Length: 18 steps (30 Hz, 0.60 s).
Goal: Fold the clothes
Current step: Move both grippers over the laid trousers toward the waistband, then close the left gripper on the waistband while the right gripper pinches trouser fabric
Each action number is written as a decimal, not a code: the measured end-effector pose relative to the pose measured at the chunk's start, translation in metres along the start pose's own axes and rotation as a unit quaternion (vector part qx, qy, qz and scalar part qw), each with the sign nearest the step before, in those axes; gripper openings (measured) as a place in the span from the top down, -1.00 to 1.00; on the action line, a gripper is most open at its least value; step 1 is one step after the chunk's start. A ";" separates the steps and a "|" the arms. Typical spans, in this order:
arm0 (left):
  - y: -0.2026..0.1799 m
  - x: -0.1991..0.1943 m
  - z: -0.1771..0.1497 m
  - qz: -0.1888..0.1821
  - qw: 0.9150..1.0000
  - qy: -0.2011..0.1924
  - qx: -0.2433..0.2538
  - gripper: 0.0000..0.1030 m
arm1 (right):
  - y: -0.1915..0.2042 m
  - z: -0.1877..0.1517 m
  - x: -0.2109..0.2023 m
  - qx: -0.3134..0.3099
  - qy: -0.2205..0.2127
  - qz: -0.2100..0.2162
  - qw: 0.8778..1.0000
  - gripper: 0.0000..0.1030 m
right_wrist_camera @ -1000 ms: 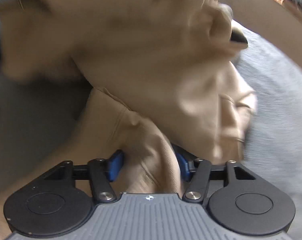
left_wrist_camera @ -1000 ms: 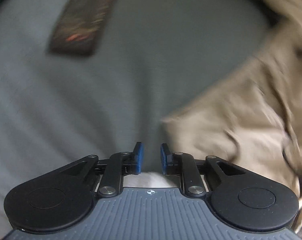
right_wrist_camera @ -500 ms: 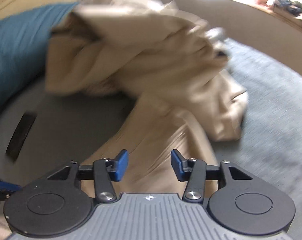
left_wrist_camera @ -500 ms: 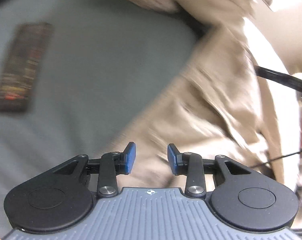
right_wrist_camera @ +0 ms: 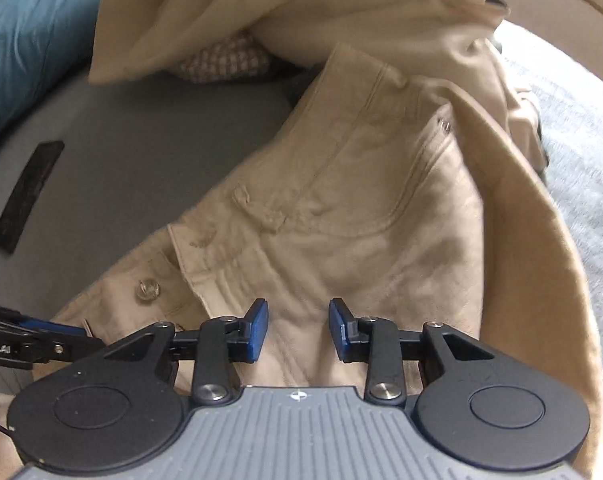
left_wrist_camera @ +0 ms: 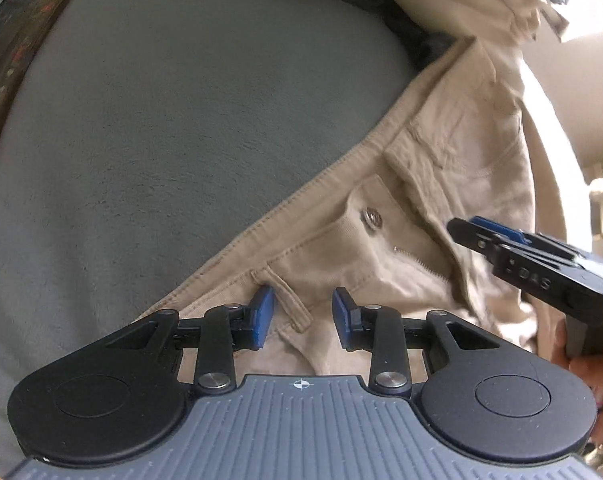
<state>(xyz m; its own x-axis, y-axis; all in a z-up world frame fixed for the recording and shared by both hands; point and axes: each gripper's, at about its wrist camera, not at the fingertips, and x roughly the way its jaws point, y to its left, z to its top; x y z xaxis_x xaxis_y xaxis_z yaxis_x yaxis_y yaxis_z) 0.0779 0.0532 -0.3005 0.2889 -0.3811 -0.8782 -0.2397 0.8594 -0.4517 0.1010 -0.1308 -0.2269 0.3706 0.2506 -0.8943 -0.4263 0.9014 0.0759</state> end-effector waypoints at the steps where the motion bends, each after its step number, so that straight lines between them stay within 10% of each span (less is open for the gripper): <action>1: 0.003 0.000 -0.001 -0.003 1.000 -0.003 -0.005 0.38 | -0.001 0.003 -0.004 -0.001 -0.006 0.000 1.000 0.30; 18: 0.019 -0.010 -0.016 0.011 0.999 -0.010 -0.039 0.87 | 0.013 0.043 0.029 -0.094 -0.007 0.022 0.995 0.27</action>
<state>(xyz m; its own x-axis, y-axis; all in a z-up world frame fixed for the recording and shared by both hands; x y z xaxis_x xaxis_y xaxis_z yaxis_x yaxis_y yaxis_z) 0.0560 0.0684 -0.3032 0.3012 -0.3547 -0.8852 -0.3182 0.8377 -0.4439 0.1420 -0.0965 -0.2329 0.3582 0.2941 -0.8861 -0.5893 0.8073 0.0297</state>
